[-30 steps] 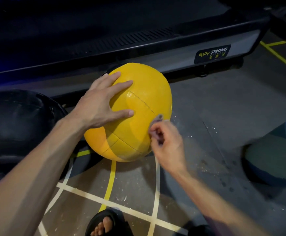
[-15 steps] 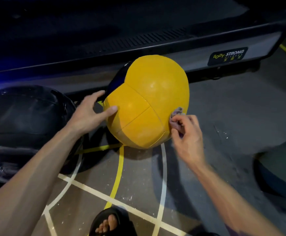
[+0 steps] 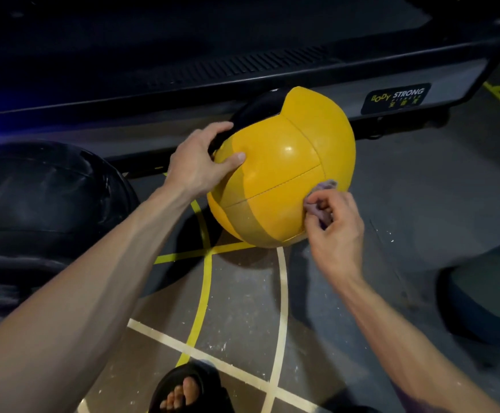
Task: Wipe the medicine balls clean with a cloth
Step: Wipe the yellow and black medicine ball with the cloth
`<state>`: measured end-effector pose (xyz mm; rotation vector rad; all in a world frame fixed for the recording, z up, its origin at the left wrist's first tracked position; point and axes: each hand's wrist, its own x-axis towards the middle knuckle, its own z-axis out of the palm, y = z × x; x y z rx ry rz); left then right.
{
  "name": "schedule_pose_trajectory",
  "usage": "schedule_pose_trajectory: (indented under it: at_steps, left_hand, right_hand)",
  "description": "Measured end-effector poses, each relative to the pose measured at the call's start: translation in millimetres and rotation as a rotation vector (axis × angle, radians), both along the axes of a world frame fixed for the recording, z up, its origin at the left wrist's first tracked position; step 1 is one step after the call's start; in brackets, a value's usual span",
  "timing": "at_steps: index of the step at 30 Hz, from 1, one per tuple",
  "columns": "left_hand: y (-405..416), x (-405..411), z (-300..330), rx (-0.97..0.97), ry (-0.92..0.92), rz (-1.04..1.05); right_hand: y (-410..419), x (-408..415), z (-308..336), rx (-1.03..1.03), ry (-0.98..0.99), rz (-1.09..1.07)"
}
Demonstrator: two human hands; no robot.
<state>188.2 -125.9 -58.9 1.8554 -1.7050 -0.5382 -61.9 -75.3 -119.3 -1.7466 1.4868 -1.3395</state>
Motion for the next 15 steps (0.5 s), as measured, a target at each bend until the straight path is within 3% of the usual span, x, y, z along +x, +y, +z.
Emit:
schedule_pose_trajectory:
  at_steps: [6,13,15]
  left_hand:
    - [-22.2,-27.6,12.8,-0.052,-0.079,-0.039]
    - [-34.0,-64.3,16.7,-0.114,-0.004,-0.184]
    - [-33.6,-62.8,14.2,-0.037,0.119,-0.242]
  right_hand:
    - [5.8,-11.4,-2.0,-0.065,0.154,0.106]
    - [-16.3,-67.0,-8.0,0.051,-0.029,-0.177]
    - [-19.2,-76.4,-11.8,0.077,-0.085,-0.226]
